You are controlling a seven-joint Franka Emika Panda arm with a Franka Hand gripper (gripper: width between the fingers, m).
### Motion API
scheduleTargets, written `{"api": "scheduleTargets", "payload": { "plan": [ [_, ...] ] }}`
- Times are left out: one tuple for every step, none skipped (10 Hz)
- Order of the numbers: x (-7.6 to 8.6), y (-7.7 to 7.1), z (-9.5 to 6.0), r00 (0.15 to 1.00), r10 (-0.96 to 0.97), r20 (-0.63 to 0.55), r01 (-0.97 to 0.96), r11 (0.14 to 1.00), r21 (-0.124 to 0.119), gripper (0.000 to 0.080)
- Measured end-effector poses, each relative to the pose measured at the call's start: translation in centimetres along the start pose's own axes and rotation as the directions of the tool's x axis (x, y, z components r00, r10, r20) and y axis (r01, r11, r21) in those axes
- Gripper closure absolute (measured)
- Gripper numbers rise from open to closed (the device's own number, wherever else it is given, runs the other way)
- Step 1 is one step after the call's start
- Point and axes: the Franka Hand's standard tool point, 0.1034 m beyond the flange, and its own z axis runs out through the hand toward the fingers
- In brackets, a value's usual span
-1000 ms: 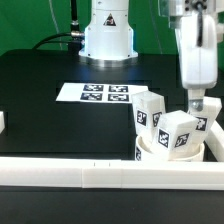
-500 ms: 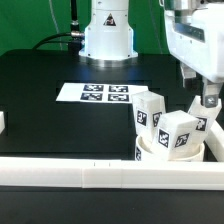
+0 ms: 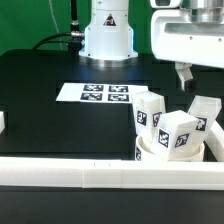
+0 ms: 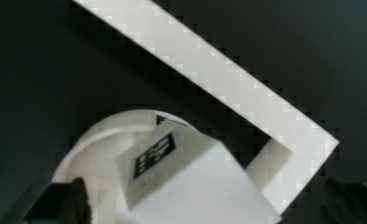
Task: Assemble stool
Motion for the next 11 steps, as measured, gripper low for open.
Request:
{"api": "scheduleTargets", "payload": {
  "plan": [
    [0.03,0.03,0.01,0.998,-0.066,0.000,0.066,0.998,-0.001,0.0151],
    [0.03,0.02,0.00,0.994,-0.107,-0.001,0.107,0.994,-0.001,0.0151],
    [0.02,-0.15,-0.17,0.963,-0.269,-0.020,0.268,0.963,-0.015,0.0151],
    [-0.23,-0.41,-0.17,0.919,-0.394,-0.024,0.393,0.919,-0.020,0.0151],
    [-0.35,-0.49,-0.16,0.862,-0.506,-0.022,0.506,0.862,-0.025,0.0151],
    [-0.47,-0.71,-0.18,0.795,-0.607,-0.023,0.606,0.795,-0.026,0.0151],
    [-0.64,-0.85,-0.02,0.745,-0.667,-0.021,0.667,0.745,-0.027,0.0151],
    [-0.56,-0.73,0.12,0.706,-0.708,-0.017,0.708,0.706,-0.031,0.0151],
    [-0.36,-0.62,0.09,0.653,-0.757,-0.015,0.756,0.653,-0.039,0.0151],
    [-0.23,-0.53,0.09,0.602,-0.798,-0.012,0.797,0.602,-0.045,0.0151],
    [-0.08,-0.40,0.11,0.516,-0.856,-0.005,0.855,0.516,-0.056,0.0151]
  ]
}}
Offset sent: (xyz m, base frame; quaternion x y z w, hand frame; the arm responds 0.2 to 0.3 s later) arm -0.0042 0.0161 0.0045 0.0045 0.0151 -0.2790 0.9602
